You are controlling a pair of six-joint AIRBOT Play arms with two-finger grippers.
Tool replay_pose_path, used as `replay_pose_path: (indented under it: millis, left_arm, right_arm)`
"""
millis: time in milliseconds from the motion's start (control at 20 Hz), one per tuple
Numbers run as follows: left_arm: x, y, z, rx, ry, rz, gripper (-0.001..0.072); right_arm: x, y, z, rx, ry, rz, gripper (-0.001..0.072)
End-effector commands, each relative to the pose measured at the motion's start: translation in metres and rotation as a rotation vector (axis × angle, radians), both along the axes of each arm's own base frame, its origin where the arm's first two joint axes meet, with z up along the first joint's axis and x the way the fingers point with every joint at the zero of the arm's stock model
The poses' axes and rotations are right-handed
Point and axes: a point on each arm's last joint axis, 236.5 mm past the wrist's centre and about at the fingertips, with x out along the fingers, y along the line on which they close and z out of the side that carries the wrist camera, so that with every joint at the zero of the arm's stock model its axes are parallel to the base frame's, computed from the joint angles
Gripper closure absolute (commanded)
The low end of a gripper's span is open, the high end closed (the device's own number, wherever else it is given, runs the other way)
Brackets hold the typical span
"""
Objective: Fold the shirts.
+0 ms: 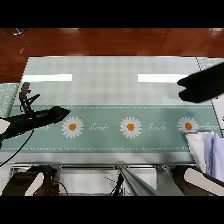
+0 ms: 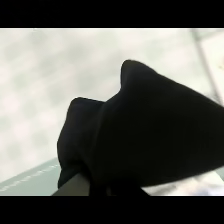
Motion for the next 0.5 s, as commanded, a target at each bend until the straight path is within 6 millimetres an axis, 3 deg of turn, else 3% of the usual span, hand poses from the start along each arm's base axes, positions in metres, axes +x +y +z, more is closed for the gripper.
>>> replay_pose_path:
  millis: [0,150,350,450]
  left_arm:
    - [-0.001,0.000,0.000,0.000,0.003,-0.003,0.0681]
    - [-0.001,-0.001,-0.001,-0.001,0.005,-0.005,0.0682]
    - [-0.001,-0.001,-0.001,-0.001,0.004,-0.004,0.0681]
    - [-0.001,-0.001,-0.001,-0.001,0.004,-0.005,0.0681]
  right_arm:
    - [-0.074,-0.047,-0.008,-0.012,0.096,-0.215,0.0687]
    - [-0.136,-0.060,-0.041,0.002,0.202,-0.372,0.0687]
    - [-0.239,-0.067,-0.088,0.002,0.379,-0.681,0.0686]
    - [-0.269,-0.066,-0.097,0.011,0.394,-0.830,0.0686]
